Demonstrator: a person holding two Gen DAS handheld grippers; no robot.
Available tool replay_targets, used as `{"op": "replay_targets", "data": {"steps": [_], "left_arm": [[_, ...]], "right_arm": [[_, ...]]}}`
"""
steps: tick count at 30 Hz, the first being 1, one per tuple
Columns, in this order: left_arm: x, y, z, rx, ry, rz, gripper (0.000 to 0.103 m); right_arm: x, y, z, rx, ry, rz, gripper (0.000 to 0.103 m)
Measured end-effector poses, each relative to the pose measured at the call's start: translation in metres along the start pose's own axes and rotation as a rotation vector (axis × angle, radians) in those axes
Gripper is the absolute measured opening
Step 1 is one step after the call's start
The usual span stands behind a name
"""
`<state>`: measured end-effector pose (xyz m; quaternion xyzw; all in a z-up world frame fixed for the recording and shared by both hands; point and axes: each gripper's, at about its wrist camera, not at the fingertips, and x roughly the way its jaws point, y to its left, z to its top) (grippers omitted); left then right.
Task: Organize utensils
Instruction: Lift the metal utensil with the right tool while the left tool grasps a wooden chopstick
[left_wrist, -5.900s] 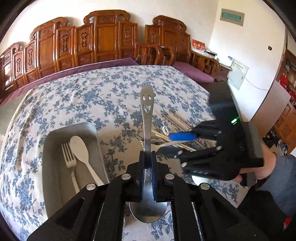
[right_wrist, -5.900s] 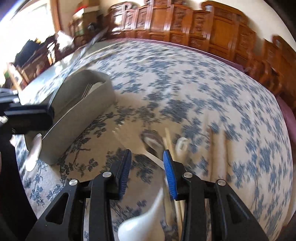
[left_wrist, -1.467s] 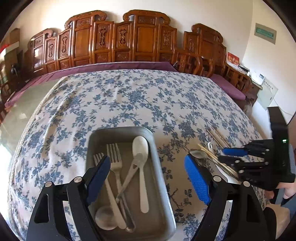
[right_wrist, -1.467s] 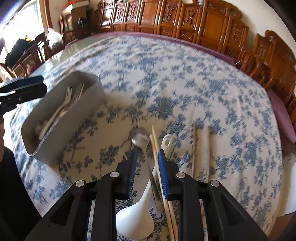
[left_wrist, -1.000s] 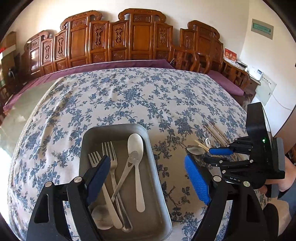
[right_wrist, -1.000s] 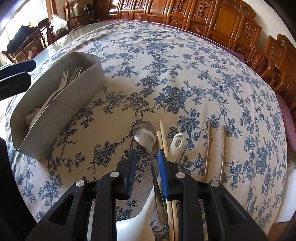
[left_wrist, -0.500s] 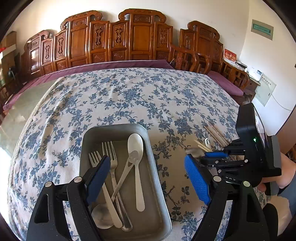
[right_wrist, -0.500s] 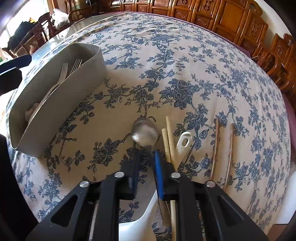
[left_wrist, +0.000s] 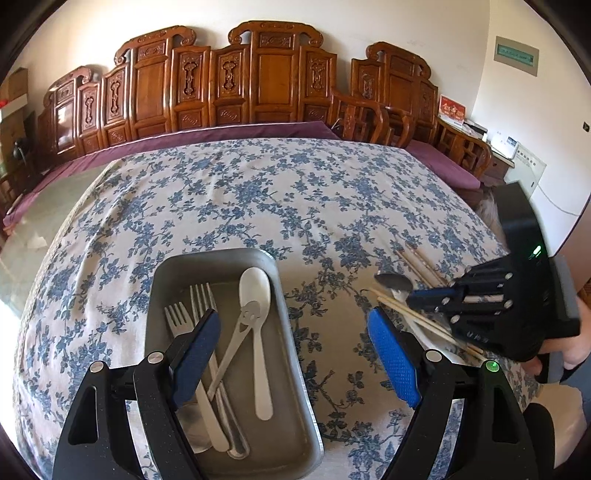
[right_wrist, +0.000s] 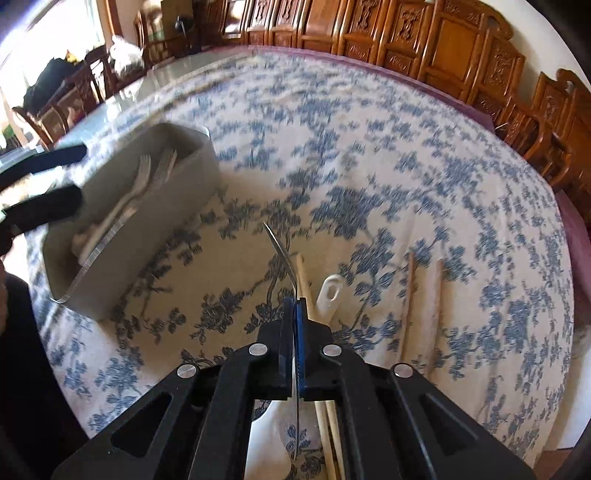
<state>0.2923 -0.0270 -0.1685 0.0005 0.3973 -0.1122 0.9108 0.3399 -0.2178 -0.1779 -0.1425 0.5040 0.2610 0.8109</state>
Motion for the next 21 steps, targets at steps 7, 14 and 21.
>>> {"op": "replay_targets", "data": {"steps": [7, 14, 21], "left_arm": [[-0.003, -0.021, -0.005, 0.019, -0.003, -0.017, 0.078], [-0.002, -0.048, -0.009, 0.013, 0.014, -0.037, 0.078], [0.014, -0.086, -0.009, 0.017, 0.055, -0.058, 0.078]], "right_arm": [[-0.043, -0.023, -0.021, 0.064, -0.048, -0.056, 0.002], [-0.066, -0.055, -0.074, 0.170, -0.055, -0.126, 0.002], [-0.082, -0.088, -0.121, 0.269, -0.064, -0.164, 0.002]]}}
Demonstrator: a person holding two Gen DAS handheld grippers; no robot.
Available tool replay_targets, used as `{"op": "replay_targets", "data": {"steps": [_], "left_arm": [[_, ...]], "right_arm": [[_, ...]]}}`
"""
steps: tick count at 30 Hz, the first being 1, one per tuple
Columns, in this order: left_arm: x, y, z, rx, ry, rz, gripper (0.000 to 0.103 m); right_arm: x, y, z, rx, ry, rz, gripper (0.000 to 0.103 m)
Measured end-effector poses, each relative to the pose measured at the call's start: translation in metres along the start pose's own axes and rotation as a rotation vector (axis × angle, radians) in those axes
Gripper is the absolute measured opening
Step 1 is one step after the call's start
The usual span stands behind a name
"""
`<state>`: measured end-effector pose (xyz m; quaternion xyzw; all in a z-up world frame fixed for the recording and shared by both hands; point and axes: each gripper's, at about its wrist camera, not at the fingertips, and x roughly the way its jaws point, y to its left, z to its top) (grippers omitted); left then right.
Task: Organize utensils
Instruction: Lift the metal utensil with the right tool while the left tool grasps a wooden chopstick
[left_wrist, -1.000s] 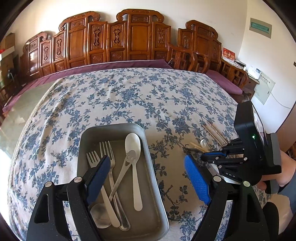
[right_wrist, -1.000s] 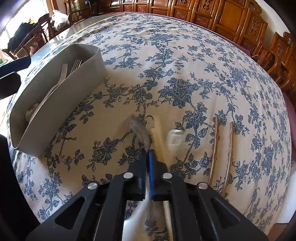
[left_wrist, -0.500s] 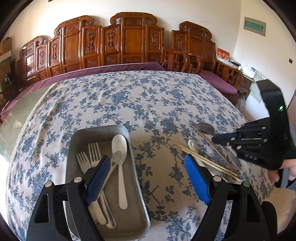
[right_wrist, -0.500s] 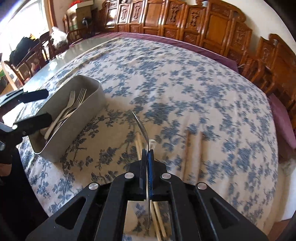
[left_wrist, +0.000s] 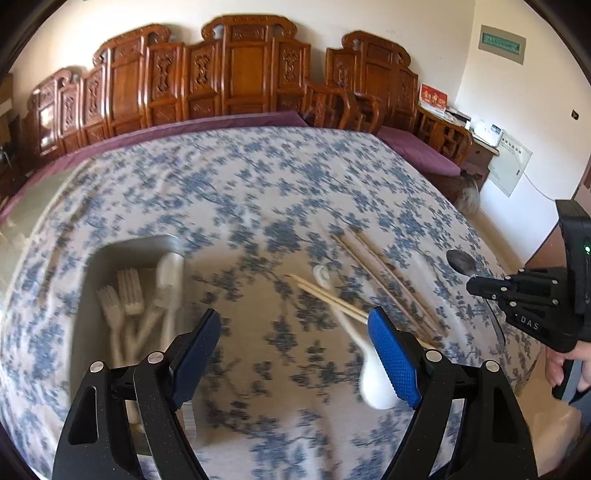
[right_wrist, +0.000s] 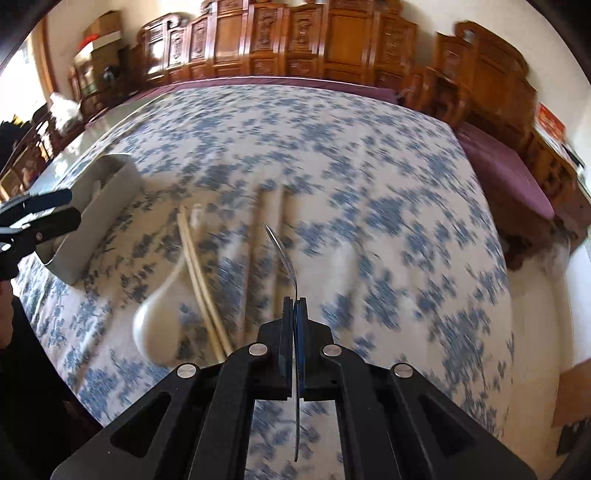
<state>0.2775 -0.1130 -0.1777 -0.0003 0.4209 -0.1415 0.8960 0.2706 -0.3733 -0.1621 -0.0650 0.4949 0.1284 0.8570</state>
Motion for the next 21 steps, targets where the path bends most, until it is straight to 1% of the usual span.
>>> {"op": "replay_targets", "data": {"steps": [3, 5, 6, 9, 13, 17, 20, 21], "left_arm": [[0.019, -0.017, 0.004, 0.002, 0.038, -0.018, 0.078], [0.033, -0.029, 0.008, 0.007, 0.065, -0.028, 0.072], [0.039, -0.034, 0.010, 0.010, 0.075, -0.032, 0.071], [0.059, -0.052, 0.018, 0.025, 0.106, -0.039, 0.064], [0.088, -0.073, 0.025, 0.034, 0.158, -0.046, 0.052], [0.115, -0.088, 0.029, 0.009, 0.219, -0.064, 0.039], [0.131, -0.093, 0.028, 0.002, 0.260, -0.048, 0.032], [0.135, -0.094, 0.028, -0.001, 0.274, -0.044, 0.032]], "right_arm": [[-0.003, -0.014, -0.011, 0.030, -0.008, -0.010, 0.002], [-0.003, -0.024, -0.017, 0.050, -0.016, -0.016, 0.002], [-0.003, -0.028, -0.020, 0.059, -0.019, -0.014, 0.002], [0.001, -0.041, -0.027, 0.104, -0.018, 0.006, 0.002], [0.003, -0.053, -0.030, 0.130, -0.017, 0.017, 0.002], [0.002, -0.061, -0.031, 0.151, -0.023, 0.022, 0.003], [0.003, -0.066, -0.033, 0.168, -0.022, 0.029, 0.003], [0.003, -0.066, -0.034, 0.169, -0.022, 0.031, 0.003]]}}
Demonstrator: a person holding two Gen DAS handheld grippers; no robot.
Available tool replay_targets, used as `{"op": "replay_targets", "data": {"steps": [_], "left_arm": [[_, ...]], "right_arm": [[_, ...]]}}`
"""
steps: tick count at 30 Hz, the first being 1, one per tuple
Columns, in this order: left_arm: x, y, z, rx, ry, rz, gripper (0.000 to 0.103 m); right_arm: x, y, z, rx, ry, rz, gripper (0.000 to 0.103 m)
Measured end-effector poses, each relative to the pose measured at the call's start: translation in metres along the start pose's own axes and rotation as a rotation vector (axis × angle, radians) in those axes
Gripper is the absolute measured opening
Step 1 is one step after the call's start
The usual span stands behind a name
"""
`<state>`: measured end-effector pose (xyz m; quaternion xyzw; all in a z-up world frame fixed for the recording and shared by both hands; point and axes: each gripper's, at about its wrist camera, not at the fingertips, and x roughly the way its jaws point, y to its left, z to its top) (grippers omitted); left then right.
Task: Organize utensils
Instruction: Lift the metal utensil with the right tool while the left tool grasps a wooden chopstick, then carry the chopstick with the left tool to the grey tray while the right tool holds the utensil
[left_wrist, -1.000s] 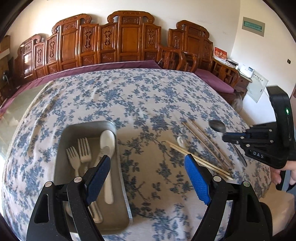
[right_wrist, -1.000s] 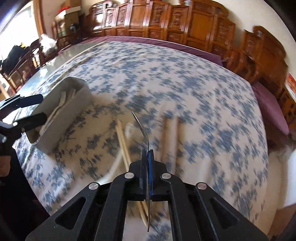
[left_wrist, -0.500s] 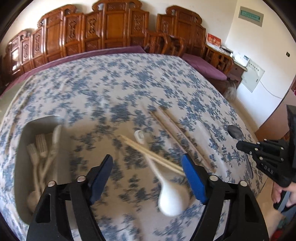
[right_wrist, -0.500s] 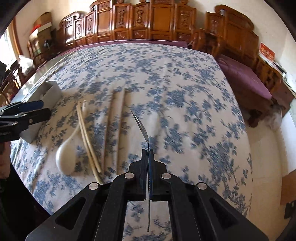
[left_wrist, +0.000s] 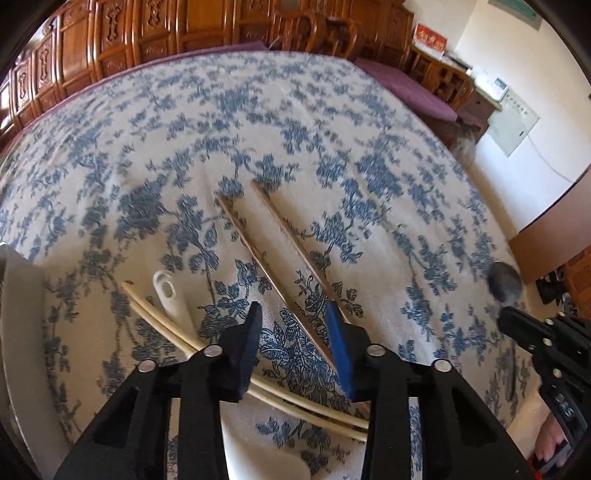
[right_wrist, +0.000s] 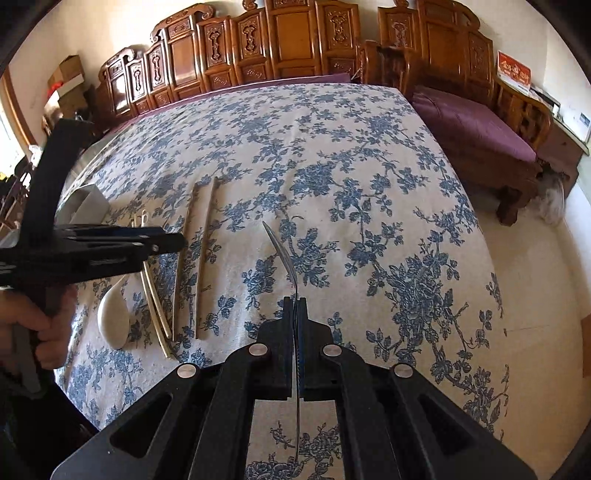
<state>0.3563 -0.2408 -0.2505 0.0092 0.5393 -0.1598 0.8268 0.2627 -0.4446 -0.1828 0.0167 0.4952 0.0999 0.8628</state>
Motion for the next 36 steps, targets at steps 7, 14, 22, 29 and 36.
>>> {"op": "replay_targets", "data": {"steps": [7, 14, 22, 29, 36], "left_arm": [[0.010, -0.008, 0.001, 0.027, 0.005, 0.068, 0.011], [0.007, -0.003, 0.007, 0.003, 0.011, 0.046, 0.004], [-0.022, 0.000, 0.006, 0.010, -0.039, 0.022, 0.004], [-0.065, 0.012, 0.009, -0.006, -0.119, -0.013, 0.000], [-0.077, 0.017, 0.010, 0.021, -0.130, 0.006, 0.000]], "right_arm": [[0.003, -0.002, -0.002, 0.003, 0.005, 0.009, 0.003], [0.004, 0.000, -0.003, -0.002, 0.010, 0.006, 0.003], [0.000, 0.009, -0.002, -0.025, 0.005, 0.001, 0.003], [-0.012, 0.032, 0.008, -0.058, -0.025, 0.002, 0.003], [-0.023, 0.044, 0.013, -0.066, -0.048, 0.008, 0.003]]}}
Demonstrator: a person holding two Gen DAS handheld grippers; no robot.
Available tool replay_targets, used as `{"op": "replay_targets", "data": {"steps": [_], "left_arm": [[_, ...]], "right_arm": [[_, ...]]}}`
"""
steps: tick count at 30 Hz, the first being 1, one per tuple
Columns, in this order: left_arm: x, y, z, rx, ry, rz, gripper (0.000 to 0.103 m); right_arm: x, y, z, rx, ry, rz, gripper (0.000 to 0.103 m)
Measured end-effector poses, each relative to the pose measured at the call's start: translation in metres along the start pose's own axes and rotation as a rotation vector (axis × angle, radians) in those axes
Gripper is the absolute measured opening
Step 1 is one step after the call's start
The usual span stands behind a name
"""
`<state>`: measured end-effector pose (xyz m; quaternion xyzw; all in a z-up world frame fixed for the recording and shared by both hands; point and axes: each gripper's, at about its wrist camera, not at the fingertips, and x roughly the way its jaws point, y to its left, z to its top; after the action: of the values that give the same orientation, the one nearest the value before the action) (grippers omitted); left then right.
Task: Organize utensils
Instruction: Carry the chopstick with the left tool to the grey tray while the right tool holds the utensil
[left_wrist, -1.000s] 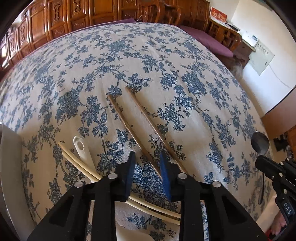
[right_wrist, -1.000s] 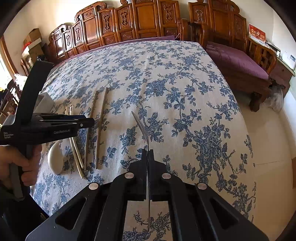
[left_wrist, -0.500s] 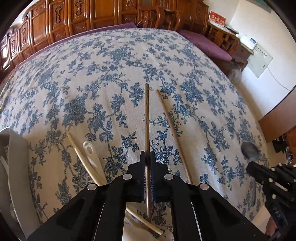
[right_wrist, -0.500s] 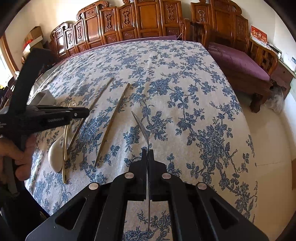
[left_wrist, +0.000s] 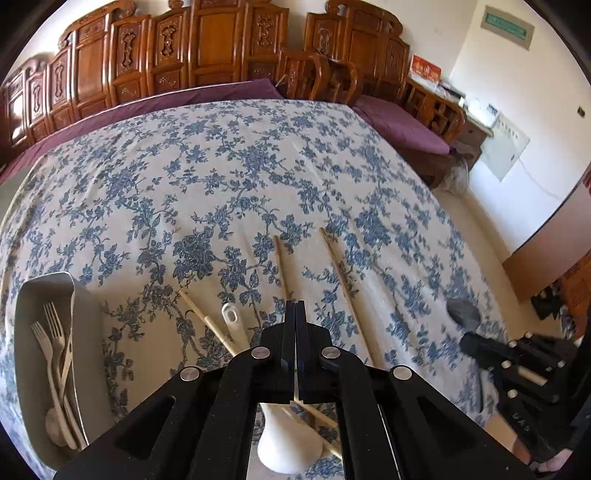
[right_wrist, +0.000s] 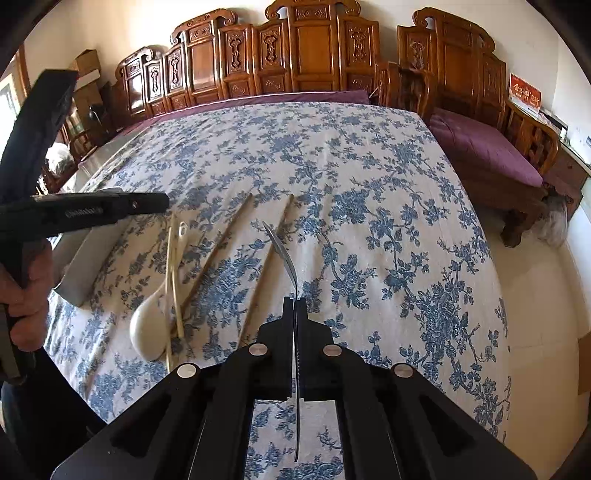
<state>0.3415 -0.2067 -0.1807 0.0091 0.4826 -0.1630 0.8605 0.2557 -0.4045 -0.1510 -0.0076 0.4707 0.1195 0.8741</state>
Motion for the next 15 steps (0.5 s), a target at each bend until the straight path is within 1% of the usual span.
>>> {"op": "replay_targets", "data": {"steps": [2, 3, 5, 7, 13, 14, 15], "left_arm": [[0.010, -0.004, -0.003, 0.027, 0.025, 0.023, 0.000], [0.016, -0.005, -0.004, 0.032, 0.045, 0.021, 0.001], [0.031, -0.007, -0.007, 0.049, 0.085, 0.024, 0.015], [0.044, -0.009, -0.011, 0.068, 0.107, 0.042, 0.019], [0.077, -0.018, -0.020, 0.120, 0.184, 0.074, 0.019], [0.082, -0.019, -0.021, 0.125, 0.199, 0.086, 0.017], [0.082, -0.020, -0.021, 0.130, 0.184, 0.090, 0.014]], "right_arm": [[0.000, 0.000, -0.001, -0.003, 0.001, -0.003, 0.003], [0.001, -0.001, -0.002, -0.001, 0.003, -0.003, 0.003], [0.002, -0.003, -0.004, 0.002, 0.007, -0.004, 0.003], [0.003, -0.007, -0.005, 0.008, 0.009, -0.004, 0.003], [0.004, -0.020, -0.008, 0.033, 0.010, -0.003, 0.003], [0.005, -0.022, -0.008, 0.036, 0.011, -0.002, 0.003], [0.005, -0.023, -0.009, 0.038, 0.013, -0.003, 0.003]]}}
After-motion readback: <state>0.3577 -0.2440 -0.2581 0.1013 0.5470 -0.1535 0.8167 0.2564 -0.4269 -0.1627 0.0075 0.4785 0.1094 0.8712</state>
